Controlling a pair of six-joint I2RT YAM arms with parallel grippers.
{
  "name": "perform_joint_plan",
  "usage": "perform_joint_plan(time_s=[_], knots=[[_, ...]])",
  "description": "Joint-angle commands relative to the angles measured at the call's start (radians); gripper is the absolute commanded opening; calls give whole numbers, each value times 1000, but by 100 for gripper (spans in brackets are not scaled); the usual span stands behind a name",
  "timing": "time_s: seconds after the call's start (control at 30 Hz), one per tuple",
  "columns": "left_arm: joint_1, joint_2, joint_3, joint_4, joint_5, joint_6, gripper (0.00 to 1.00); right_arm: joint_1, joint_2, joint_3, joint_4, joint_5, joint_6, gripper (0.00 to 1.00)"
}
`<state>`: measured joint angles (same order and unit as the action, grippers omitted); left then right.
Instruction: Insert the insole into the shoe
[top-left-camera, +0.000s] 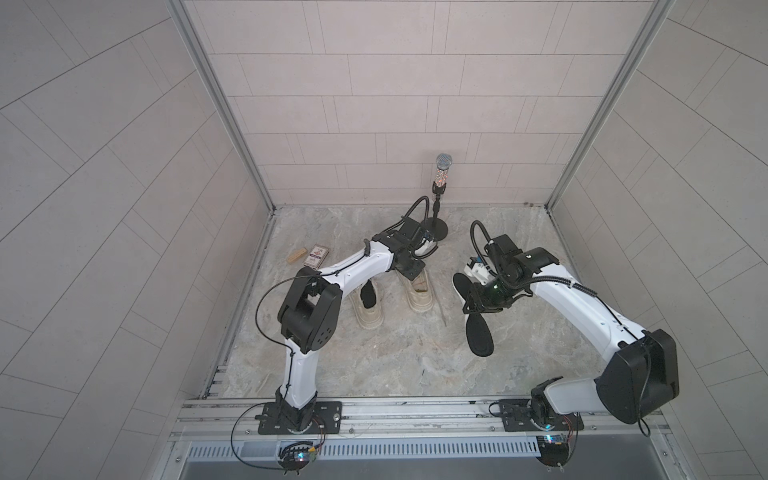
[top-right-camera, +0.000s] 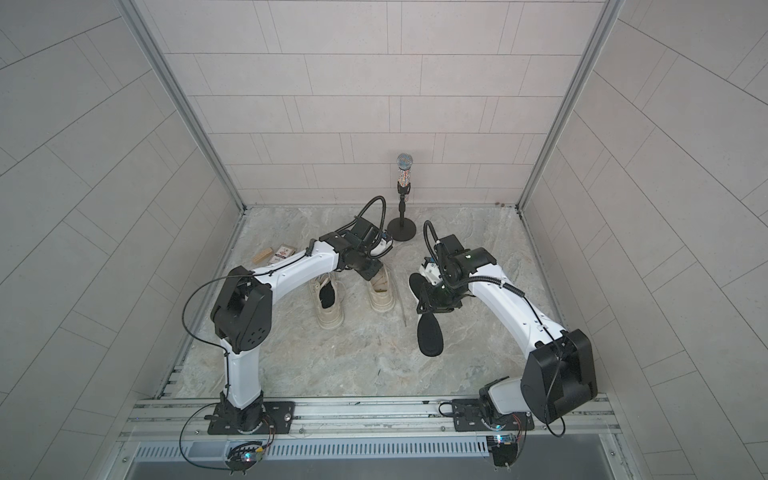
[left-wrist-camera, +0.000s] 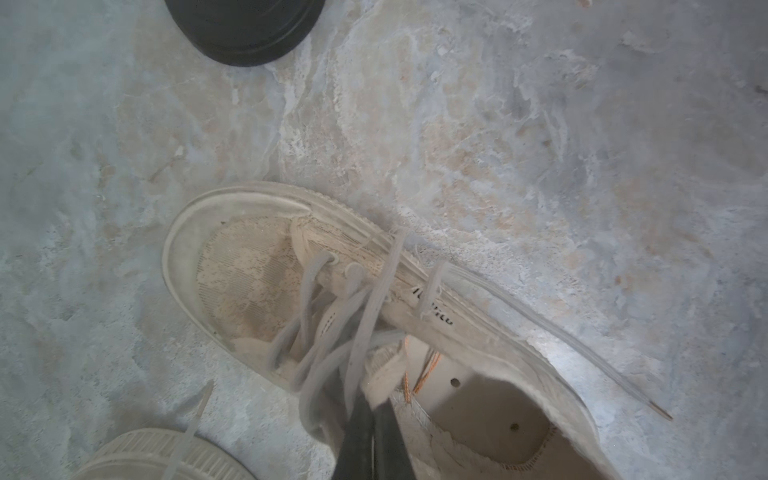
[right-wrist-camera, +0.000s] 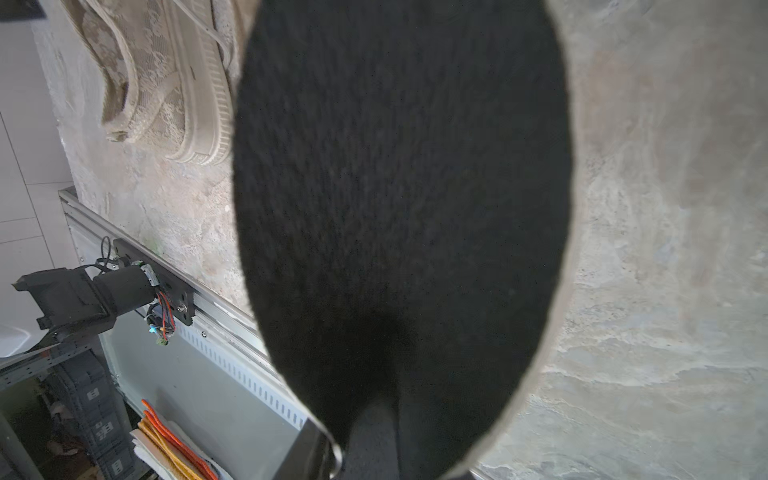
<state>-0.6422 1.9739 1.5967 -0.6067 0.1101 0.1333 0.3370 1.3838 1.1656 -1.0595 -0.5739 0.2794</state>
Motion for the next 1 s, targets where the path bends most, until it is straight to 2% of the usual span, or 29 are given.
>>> perform_joint_plan(time_s=[0.0, 0.07, 0.13, 0.23, 0.47, 0.63, 0.97], knots=[[-5, -38, 57, -57, 68, -3, 0, 34, 12, 21, -30, -4, -27, 32], [-3, -37, 70, -82, 90, -11, 0, 56, 25, 32, -36, -1, -31, 32], [4, -34, 92, -102, 180, -45, 0, 77, 35, 40, -24, -32, -22, 32], [5, -33, 110, -110, 248, -118, 0, 114, 59, 66, -30, -53, -11, 32], [4, -42, 66, -61, 331, -205, 0, 137, 123, 86, -23, -128, 87, 30], [2, -62, 21, 9, 373, -248, 0, 133, 205, 136, -121, -132, 72, 30], [-30, -94, -93, 171, 409, -293, 0, 132, 271, 195, -293, 56, 25, 29]])
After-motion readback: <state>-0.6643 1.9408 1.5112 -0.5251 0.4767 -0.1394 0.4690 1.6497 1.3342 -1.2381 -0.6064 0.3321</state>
